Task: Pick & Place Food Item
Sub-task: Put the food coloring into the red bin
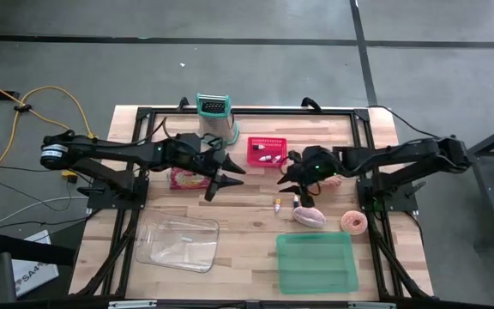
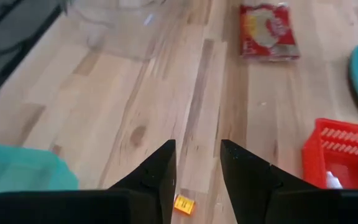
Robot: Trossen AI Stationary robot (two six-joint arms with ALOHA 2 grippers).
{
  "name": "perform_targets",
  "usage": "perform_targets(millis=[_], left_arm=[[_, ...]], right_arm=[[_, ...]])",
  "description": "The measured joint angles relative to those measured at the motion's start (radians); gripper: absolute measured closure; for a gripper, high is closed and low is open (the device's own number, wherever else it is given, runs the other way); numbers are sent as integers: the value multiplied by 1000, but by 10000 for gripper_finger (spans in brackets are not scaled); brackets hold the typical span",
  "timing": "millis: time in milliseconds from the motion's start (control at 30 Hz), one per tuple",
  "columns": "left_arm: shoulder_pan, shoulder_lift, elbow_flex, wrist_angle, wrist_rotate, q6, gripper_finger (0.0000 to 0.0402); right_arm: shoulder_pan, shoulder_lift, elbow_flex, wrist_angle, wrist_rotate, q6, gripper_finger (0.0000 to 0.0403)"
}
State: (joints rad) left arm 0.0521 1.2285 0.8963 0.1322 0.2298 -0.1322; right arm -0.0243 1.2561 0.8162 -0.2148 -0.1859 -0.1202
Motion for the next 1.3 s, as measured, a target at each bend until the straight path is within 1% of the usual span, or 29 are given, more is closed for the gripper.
perform_targets(millis=[133, 267, 500, 600, 700, 867, 1000, 1100, 1300], left_arm=[[0, -1, 0, -1, 1, 1, 244], [-3, -1, 0, -1, 1, -11, 244], [-3, -1, 0, -2, 2, -25, 244], [-3, -1, 0, -3, 2, -25, 244], [-3, -1, 0, -3, 2, -25, 244], [-3, -1, 0, -4, 2, -25, 244], [-3, -1, 0, -5, 3, -25, 244], [-3, -1, 0, -5, 10, -25, 244], [-3, -1, 0, -5, 10, -25, 244]], right_arm=[[12, 95, 81, -93, 1, -41, 289], [22, 193, 142, -182, -1, -43, 289], [59, 309, 157, -203, 4, -48, 289], [75, 333, 157, -215, 8, -116, 289], [95, 349, 158, -224, 57, -219, 289], [133, 356, 158, -247, 180, -466, 289], [145, 356, 158, -245, 184, -652, 289], [145, 356, 158, -244, 183, -692, 289], [134, 356, 158, -221, 167, -693, 289]])
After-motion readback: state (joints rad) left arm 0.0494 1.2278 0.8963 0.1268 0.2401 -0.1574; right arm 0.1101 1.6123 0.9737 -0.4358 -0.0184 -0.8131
